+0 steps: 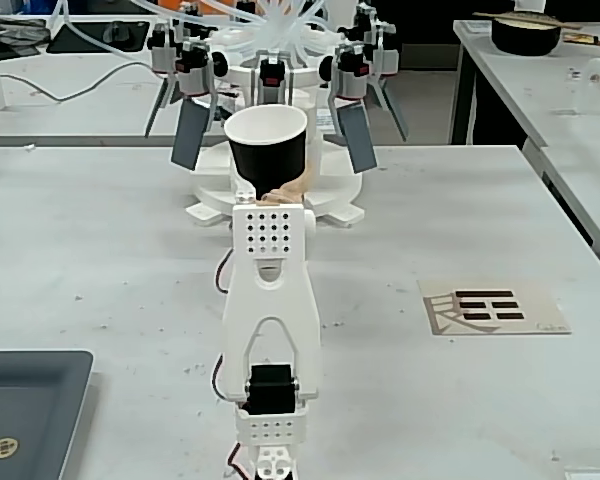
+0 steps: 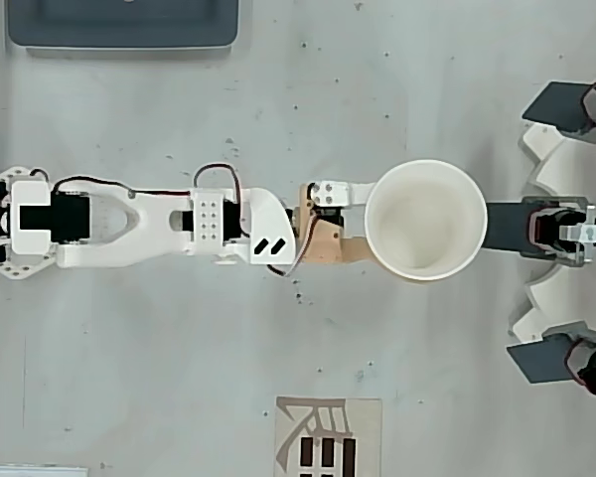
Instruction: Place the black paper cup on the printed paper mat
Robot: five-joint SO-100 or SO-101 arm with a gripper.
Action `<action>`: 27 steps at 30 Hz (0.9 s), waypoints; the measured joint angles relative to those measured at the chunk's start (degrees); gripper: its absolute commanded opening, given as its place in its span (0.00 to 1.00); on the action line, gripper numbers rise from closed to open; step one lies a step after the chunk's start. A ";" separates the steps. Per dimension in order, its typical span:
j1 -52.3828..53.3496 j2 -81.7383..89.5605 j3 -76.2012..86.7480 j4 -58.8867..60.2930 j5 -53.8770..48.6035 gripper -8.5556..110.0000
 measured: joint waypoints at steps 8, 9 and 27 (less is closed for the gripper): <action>5.71 1.41 5.10 -2.90 -2.46 0.15; 5.71 1.41 5.19 -2.90 -2.46 0.15; 6.06 5.19 10.11 -2.90 -2.46 0.15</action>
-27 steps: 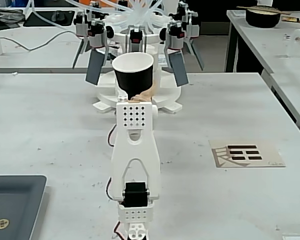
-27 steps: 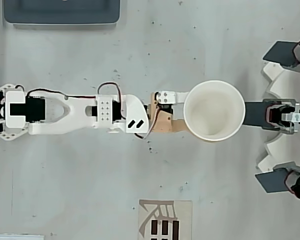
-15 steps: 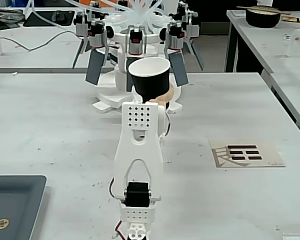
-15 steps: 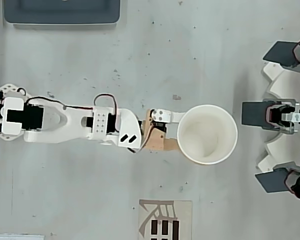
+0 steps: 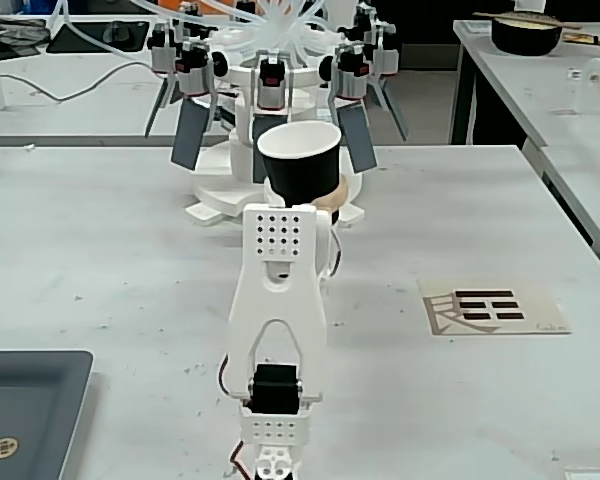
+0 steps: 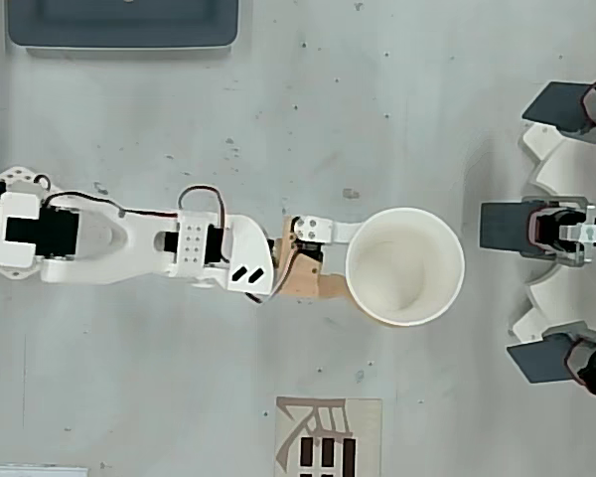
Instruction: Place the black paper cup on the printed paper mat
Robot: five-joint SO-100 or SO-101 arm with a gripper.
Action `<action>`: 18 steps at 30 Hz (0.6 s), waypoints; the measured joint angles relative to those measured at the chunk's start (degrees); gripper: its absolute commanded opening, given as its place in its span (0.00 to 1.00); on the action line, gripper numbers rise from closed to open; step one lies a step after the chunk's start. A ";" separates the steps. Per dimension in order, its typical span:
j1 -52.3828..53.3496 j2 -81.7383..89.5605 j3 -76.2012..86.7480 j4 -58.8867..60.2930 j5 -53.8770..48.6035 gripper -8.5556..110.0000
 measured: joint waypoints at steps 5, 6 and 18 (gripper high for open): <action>0.00 5.89 5.54 0.00 0.00 0.16; 0.00 7.29 6.77 0.00 0.00 0.16; 0.00 24.43 23.91 0.00 0.00 0.16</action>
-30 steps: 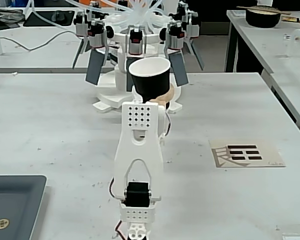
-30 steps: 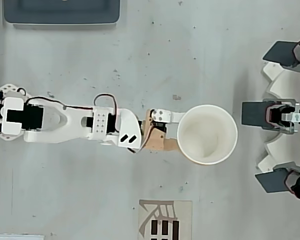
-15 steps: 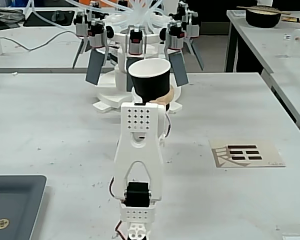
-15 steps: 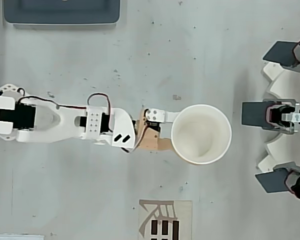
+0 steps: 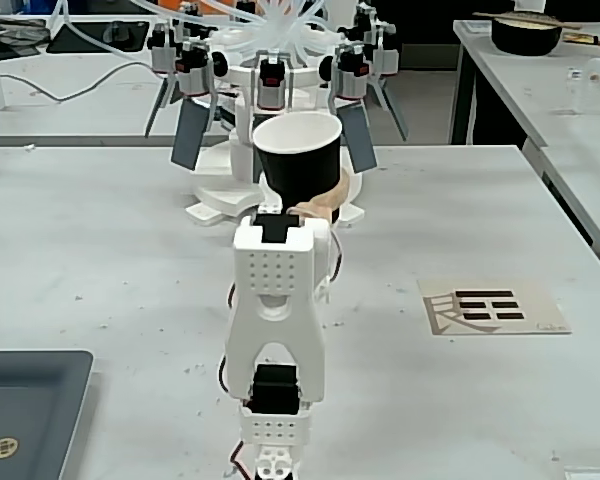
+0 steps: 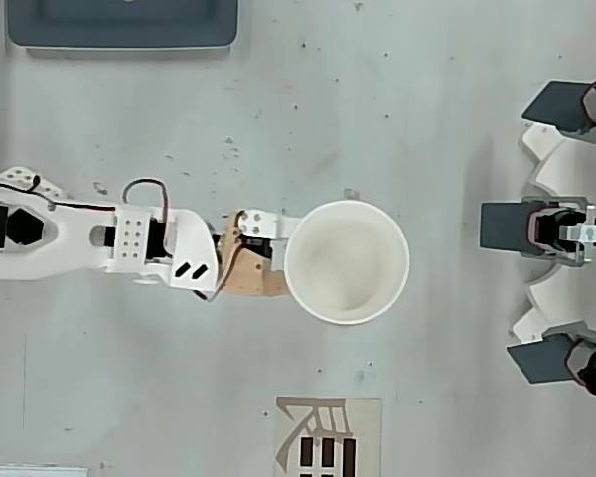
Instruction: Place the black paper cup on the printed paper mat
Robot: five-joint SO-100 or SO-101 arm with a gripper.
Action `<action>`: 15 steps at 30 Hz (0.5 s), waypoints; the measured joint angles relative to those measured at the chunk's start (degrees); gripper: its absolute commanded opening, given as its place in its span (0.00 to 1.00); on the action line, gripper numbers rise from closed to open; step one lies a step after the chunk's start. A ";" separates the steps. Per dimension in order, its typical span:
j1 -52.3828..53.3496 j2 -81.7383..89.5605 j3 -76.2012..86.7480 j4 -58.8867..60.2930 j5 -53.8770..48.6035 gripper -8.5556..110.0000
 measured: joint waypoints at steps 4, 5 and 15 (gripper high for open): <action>0.00 5.98 7.03 -0.18 0.18 0.16; 0.00 7.29 8.44 -0.44 0.18 0.16; 0.00 14.06 15.82 -4.66 0.18 0.16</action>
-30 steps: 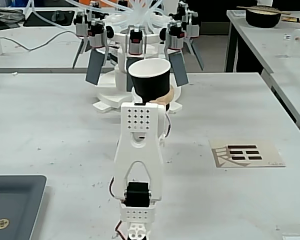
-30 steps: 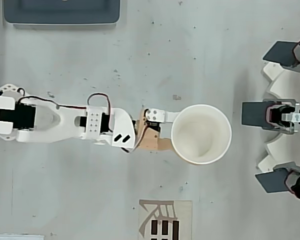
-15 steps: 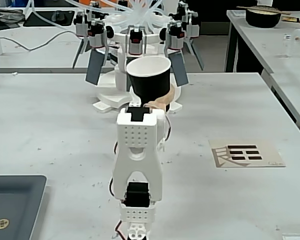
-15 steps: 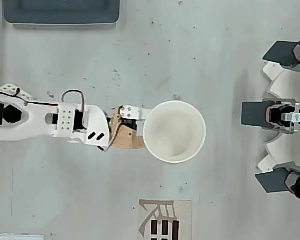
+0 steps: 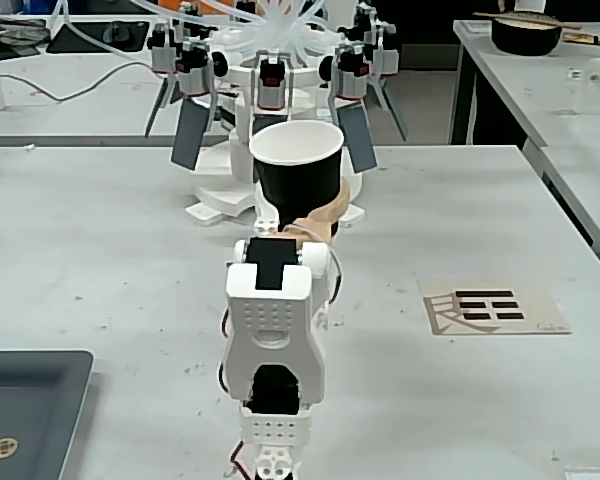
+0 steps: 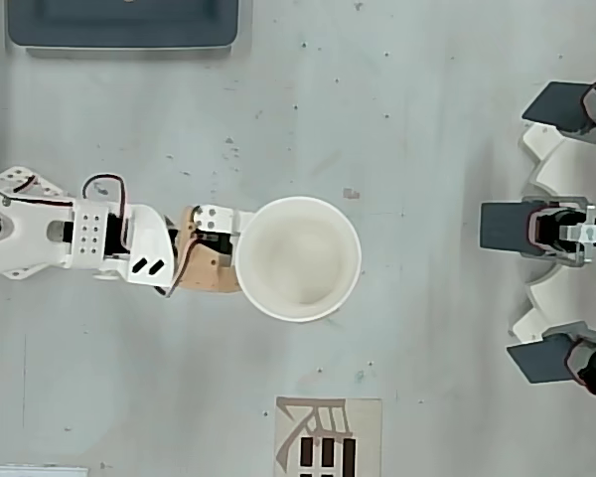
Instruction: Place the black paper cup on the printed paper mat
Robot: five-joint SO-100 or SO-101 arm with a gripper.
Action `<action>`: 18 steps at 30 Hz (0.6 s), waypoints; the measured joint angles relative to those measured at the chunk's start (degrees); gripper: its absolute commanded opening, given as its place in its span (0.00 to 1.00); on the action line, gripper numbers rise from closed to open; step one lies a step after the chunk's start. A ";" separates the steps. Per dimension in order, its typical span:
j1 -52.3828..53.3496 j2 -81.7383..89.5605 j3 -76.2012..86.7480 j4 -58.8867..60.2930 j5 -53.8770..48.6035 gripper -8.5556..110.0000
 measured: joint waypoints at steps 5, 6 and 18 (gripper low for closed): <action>0.79 3.87 6.33 -1.93 -0.09 0.17; 1.23 4.57 7.21 -2.11 -0.18 0.17; 7.65 9.49 14.50 -6.33 -0.44 0.17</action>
